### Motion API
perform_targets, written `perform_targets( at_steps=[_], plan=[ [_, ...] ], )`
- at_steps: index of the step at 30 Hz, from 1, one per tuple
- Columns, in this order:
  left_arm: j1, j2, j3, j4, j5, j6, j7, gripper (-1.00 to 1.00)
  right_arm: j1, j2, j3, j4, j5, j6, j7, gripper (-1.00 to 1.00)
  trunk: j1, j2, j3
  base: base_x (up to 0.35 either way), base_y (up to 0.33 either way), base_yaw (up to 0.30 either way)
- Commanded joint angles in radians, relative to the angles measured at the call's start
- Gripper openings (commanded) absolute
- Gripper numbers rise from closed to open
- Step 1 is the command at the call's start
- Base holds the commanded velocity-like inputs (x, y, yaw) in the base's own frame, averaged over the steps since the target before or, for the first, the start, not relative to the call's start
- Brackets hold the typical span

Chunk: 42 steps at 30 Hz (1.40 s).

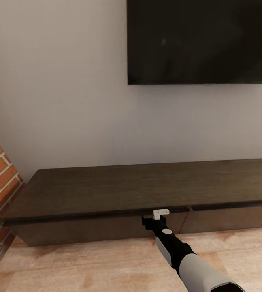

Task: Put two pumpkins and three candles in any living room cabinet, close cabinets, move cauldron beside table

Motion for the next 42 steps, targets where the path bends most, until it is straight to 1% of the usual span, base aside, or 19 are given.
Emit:
perform_targets(
  at_steps=[1,9,20,23,24,25,26,27,28,30,31,33,34,36,37,39,40,42],
  plan=[
    [0.000,0.000,0.003,0.000,0.006,0.007,-0.003,1.00,-0.001,0.000,0.006,-0.033,-0.003,-0.003,-0.007,1.00,0.000,0.000,-0.001,0.002,0.000,0.000],
    [0.000,0.001,0.004,0.005,0.006,0.007,-0.001,1.00,-0.001,0.000,0.007,-0.033,-0.003,-0.003,-0.007,1.00,0.000,0.000,-0.001,-0.024,-0.005,0.000],
    [0.000,0.000,0.003,0.007,0.006,0.007,0.000,1.00,0.000,-0.001,0.006,-0.036,-0.003,-0.005,-0.006,1.00,0.000,0.000,-0.001,-0.293,-0.038,0.000],
    [0.000,0.000,0.002,0.007,0.006,0.007,0.000,1.00,0.004,-0.003,0.006,-0.075,-0.003,-0.005,-0.003,1.00,0.000,0.000,-0.001,-0.330,-0.094,0.000],
    [0.000,0.000,0.002,0.007,0.006,0.007,0.000,1.00,0.007,-0.003,0.007,-0.125,-0.002,-0.002,-0.002,1.00,0.000,0.000,-0.001,-0.331,-0.101,0.000],
    [0.000,0.000,0.002,0.007,0.006,0.007,-0.001,1.00,0.015,-0.004,0.008,-0.196,-0.002,0.005,-0.001,1.00,0.000,0.000,-0.001,-0.332,-0.103,0.000],
    [0.000,0.000,0.002,0.007,0.006,0.007,-0.002,1.00,0.026,-0.004,0.009,-0.236,-0.001,0.012,-0.001,1.00,0.000,0.000,-0.001,-0.332,-0.103,0.000],
    [0.000,0.000,0.001,0.007,0.006,0.007,-0.002,1.00,0.115,-0.005,0.013,-0.436,0.005,0.089,-0.001,1.00,0.000,0.000,-0.001,-0.333,-0.054,0.000],
    [0.000,0.000,0.001,0.007,0.006,0.007,-0.002,1.00,0.170,-0.006,0.015,-0.564,0.007,0.163,0.000,1.00,0.000,0.000,-0.001,-0.335,-0.034,0.000],
    [0.000,-0.001,0.001,0.007,0.006,0.007,-0.003,1.00,0.225,-0.008,0.017,-0.698,0.008,0.244,0.002,1.00,0.000,0.000,-0.001,-0.336,-0.025,0.000],
    [0.000,-0.001,0.001,0.007,0.006,0.007,-0.003,1.00,0.288,-0.012,0.019,-0.841,0.008,0.335,0.004,1.00,0.000,0.000,-0.001,-0.337,-0.014,0.000],
    [0.000,-0.001,0.002,0.007,0.006,0.007,-0.004,1.00,0.341,-0.017,0.022,-0.963,0.007,0.421,0.005,1.00,0.000,0.000,-0.001,-0.337,-0.010,0.000],
    [0.000,-0.001,0.002,0.007,0.006,0.007,-0.004,1.00,0.378,-0.020,0.028,-1.057,0.007,0.501,0.006,1.00,0.000,0.000,-0.001,-0.337,-0.006,0.000],
    [0.000,0.000,0.002,0.007,0.006,0.007,-0.004,1.00,0.401,-0.022,0.035,-1.128,0.007,0.570,0.006,1.00,0.000,0.000,-0.001,-0.337,-0.004,0.000],
    [0.000,0.000,0.003,0.007,0.006,0.007,-0.004,1.00,0.429,-0.025,0.048,-1.225,0.006,0.688,0.006,1.00,0.000,0.000,-0.001,-0.337,-0.001,0.000],
    [0.000,0.000,0.003,0.007,0.006,0.007,-0.005,1.00,0.434,-0.025,0.049,-1.243,0.004,0.713,0.006,1.00,0.000,0.000,-0.001,-0.337,-0.001,0.000],
    [0.000,-0.001,0.001,0.007,0.006,0.007,-0.013,1.00,0.442,-0.024,0.040,-1.271,-0.002,0.751,0.006,1.00,0.000,0.000,-0.001,-0.132,0.173,0.000],
    [0.000,-0.001,-0.001,0.007,0.006,0.006,-0.014,1.00,0.439,-0.024,0.038,-1.273,-0.003,0.754,0.006,1.00,0.000,0.000,-0.001,-0.041,0.216,0.000]
  ],
)
